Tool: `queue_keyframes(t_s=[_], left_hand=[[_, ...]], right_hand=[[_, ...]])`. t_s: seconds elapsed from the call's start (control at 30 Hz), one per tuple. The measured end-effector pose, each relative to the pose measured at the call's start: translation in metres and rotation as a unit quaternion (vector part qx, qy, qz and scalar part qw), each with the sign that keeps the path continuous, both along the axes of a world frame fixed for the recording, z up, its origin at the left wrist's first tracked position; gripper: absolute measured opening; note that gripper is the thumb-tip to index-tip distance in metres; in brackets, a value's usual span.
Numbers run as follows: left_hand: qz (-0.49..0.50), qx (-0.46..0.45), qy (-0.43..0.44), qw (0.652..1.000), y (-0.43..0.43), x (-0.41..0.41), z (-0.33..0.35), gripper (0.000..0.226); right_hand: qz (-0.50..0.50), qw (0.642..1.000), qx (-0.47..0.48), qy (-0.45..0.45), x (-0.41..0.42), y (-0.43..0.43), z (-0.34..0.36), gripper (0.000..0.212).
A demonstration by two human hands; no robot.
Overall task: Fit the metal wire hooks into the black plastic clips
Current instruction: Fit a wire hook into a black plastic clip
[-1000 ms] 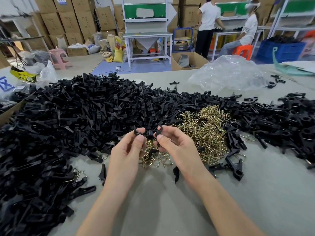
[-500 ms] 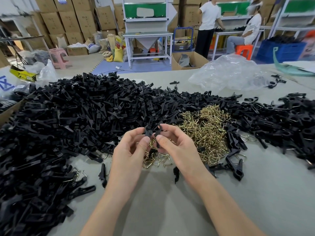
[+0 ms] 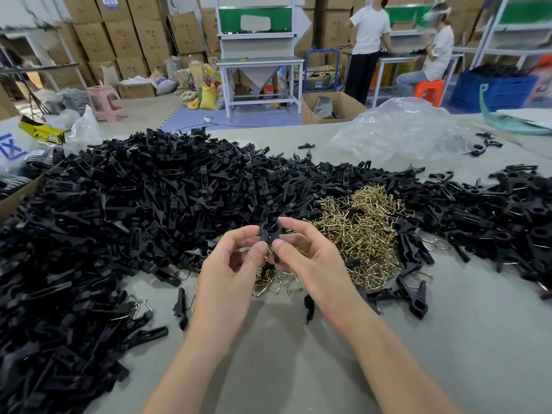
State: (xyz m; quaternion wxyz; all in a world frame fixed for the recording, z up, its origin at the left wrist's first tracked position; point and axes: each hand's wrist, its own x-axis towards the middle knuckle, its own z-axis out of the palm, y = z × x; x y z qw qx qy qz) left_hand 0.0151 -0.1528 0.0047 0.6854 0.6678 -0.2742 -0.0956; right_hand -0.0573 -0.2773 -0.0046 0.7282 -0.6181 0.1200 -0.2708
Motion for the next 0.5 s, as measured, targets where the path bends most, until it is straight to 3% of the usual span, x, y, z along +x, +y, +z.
queue_keyframes(t_s=[0.5], left_hand=[[-0.003, 0.015, -0.010, 1.000, 0.0025, 0.0011, 0.0000, 0.018]], right_hand=[[0.015, 1.000, -0.024, 0.012, -0.0009, -0.0010, -0.0008, 0.032]])
